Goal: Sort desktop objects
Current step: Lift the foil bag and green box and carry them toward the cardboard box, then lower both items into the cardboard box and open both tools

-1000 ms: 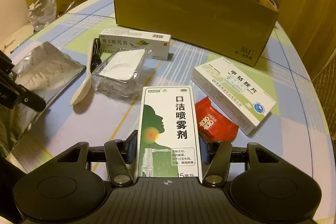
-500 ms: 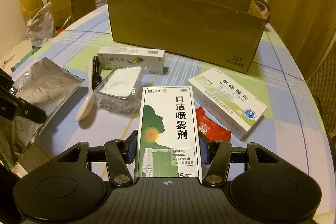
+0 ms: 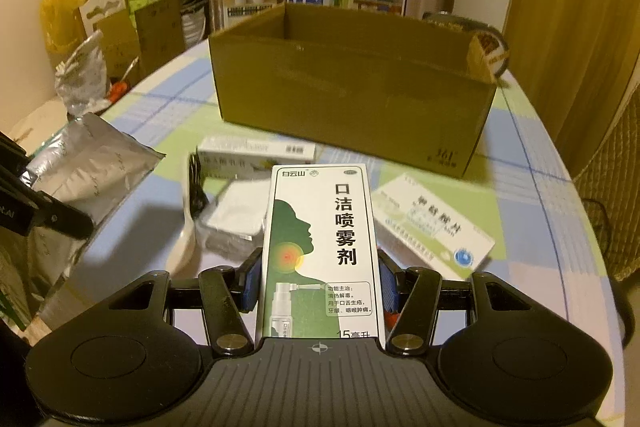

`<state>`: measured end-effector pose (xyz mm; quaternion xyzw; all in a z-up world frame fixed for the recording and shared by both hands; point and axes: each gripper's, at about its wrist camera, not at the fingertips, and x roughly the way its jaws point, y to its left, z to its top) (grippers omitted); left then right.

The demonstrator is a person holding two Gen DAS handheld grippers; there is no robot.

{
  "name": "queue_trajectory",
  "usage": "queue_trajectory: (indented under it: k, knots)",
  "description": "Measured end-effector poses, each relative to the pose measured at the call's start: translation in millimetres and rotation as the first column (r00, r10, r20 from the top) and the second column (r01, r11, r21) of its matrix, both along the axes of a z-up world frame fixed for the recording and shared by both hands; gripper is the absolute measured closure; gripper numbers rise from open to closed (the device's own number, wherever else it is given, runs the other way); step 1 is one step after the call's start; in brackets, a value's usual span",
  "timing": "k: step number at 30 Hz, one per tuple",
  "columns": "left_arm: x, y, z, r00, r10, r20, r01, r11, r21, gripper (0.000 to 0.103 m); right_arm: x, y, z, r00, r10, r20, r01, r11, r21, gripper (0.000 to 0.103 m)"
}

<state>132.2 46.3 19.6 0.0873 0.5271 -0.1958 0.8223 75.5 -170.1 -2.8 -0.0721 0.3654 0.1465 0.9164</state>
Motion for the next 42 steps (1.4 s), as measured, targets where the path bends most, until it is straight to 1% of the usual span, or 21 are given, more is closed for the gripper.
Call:
queue_trajectory:
  k: [8, 16, 24, 28, 32, 37, 42]
  knots:
    - [8.4, -5.9, 25.2, 0.999, -0.023, 0.049, 0.023, 1.000, 0.000, 0.068, 16.4, -5.0, 23.6, 0.999, -0.013, 0.041, 0.012, 1.000, 0.023, 0.050]
    - [42.2, -21.6, 56.0, 0.993, -0.058, 0.101, 0.058, 0.998, -0.001, 0.068, 60.2, -16.3, 50.9, 0.995, -0.048, 0.082, 0.044, 0.998, 0.045, 0.050]
    - [105.6, -49.8, 87.7, 0.984, -0.090, 0.156, 0.093, 0.996, -0.012, 0.068, 133.5, -27.7, 75.0, 0.990, -0.082, 0.116, 0.074, 0.995, 0.070, 0.050]
    - [143.1, -67.0, 99.3, 0.979, -0.111, 0.169, 0.116, 0.993, -0.023, 0.068, 171.4, -30.6, 83.4, 0.988, -0.091, 0.126, 0.081, 0.994, 0.079, 0.050]
    - [177.5, -81.4, 103.1, 0.976, -0.123, 0.179, 0.128, 0.992, -0.018, 0.068, 204.4, -29.7, 85.5, 0.987, -0.089, 0.131, 0.080, 0.994, 0.074, 0.050]
    - [215.2, -94.6, 101.1, 0.975, -0.115, 0.188, 0.123, 0.992, -0.030, 0.068, 240.0, -29.6, 79.7, 0.989, -0.096, 0.111, 0.087, 0.993, 0.077, 0.050]
    - [243.8, -105.1, 95.3, 0.976, -0.108, 0.188, 0.120, 0.991, -0.052, 0.068, 259.3, -32.1, 71.3, 0.990, -0.102, 0.100, 0.095, 0.992, 0.077, 0.050]
